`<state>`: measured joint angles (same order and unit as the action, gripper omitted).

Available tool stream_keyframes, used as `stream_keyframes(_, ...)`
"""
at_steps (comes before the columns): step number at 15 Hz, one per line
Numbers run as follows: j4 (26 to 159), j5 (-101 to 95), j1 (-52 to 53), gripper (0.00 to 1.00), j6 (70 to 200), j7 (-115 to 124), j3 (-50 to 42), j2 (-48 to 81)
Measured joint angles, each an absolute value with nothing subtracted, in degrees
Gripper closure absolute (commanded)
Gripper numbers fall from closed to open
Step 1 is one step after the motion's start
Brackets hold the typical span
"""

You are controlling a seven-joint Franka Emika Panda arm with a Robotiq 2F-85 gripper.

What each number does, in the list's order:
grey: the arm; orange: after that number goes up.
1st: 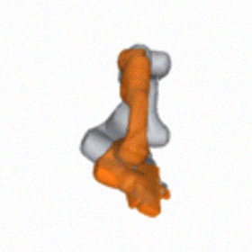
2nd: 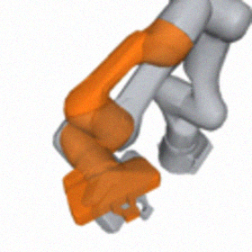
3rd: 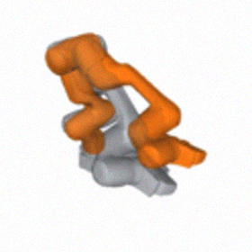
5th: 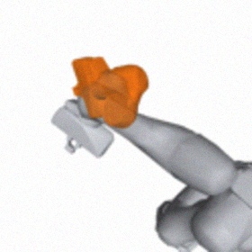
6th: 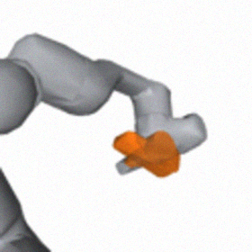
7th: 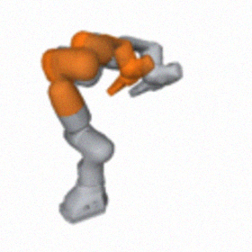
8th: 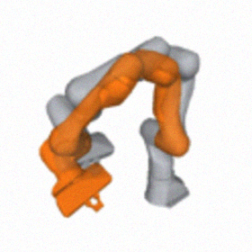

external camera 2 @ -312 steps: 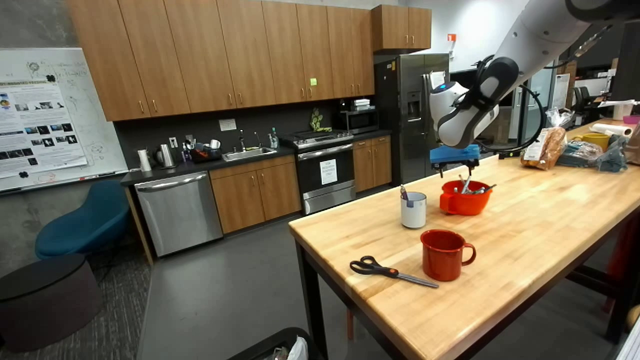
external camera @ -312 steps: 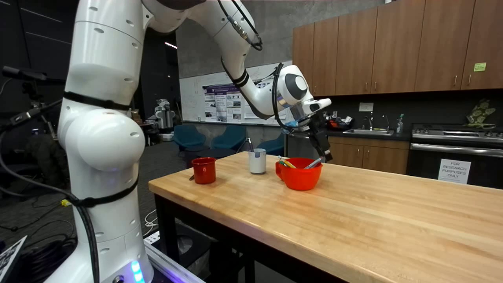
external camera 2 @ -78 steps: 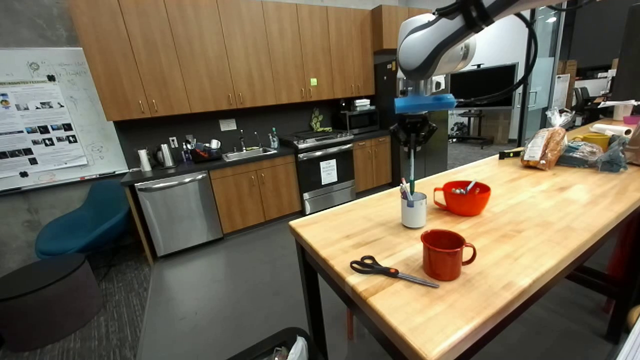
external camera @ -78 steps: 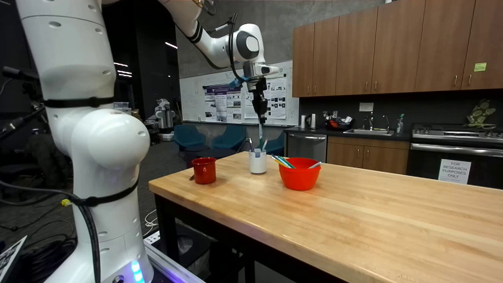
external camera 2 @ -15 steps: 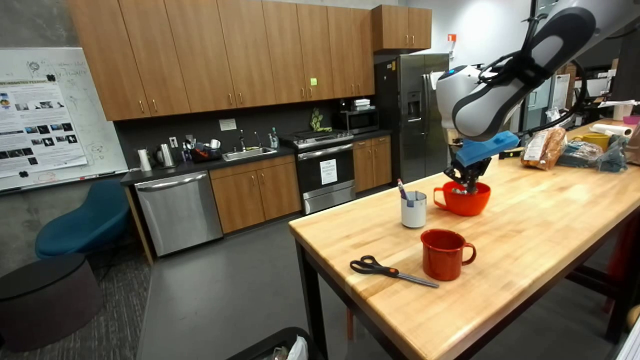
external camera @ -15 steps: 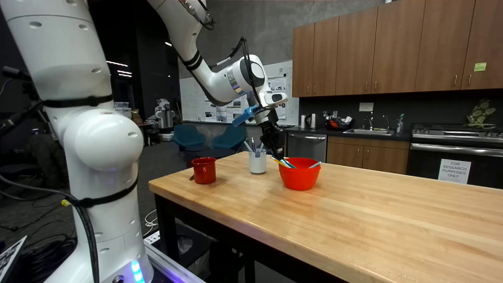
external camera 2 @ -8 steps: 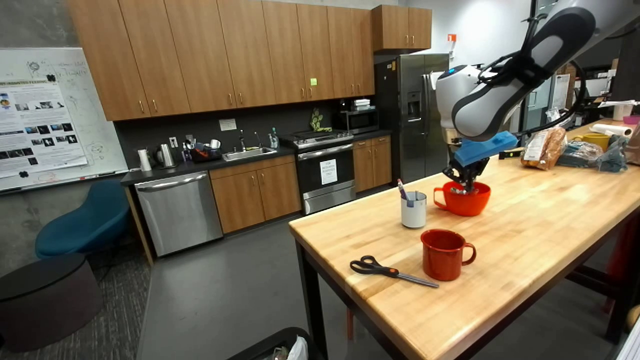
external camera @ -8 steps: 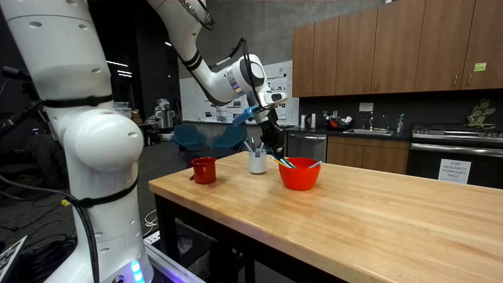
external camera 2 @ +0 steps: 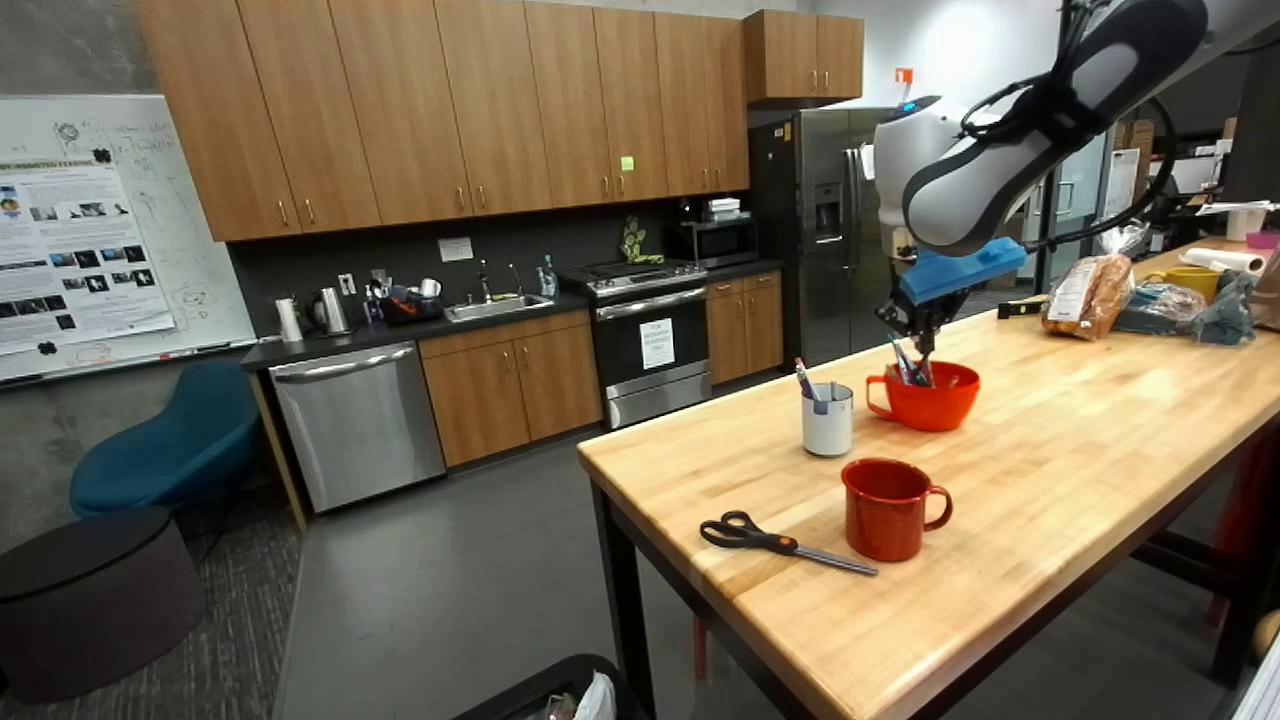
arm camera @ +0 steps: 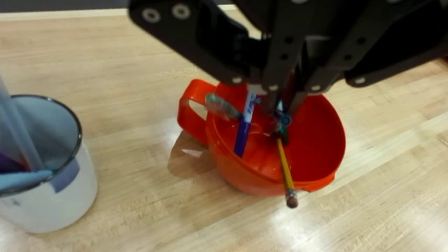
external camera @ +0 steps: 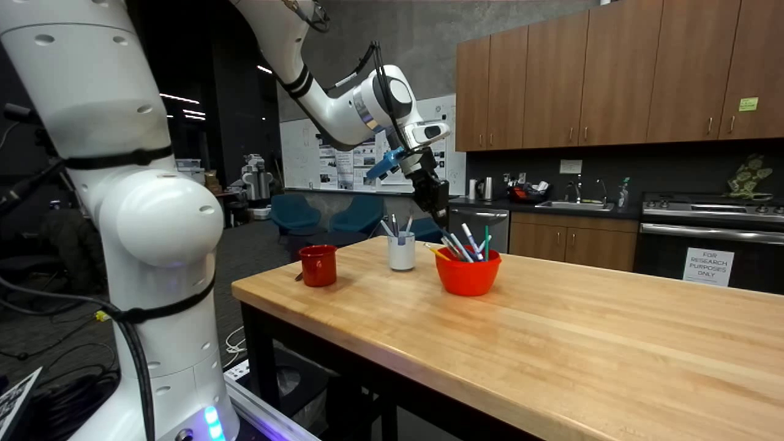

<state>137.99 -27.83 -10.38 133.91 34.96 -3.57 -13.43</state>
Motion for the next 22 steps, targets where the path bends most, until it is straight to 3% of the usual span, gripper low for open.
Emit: stream_keyframes(22,123.44,3.38,-6.13,0.98,108.97,22.58,-2.76,-16.84)
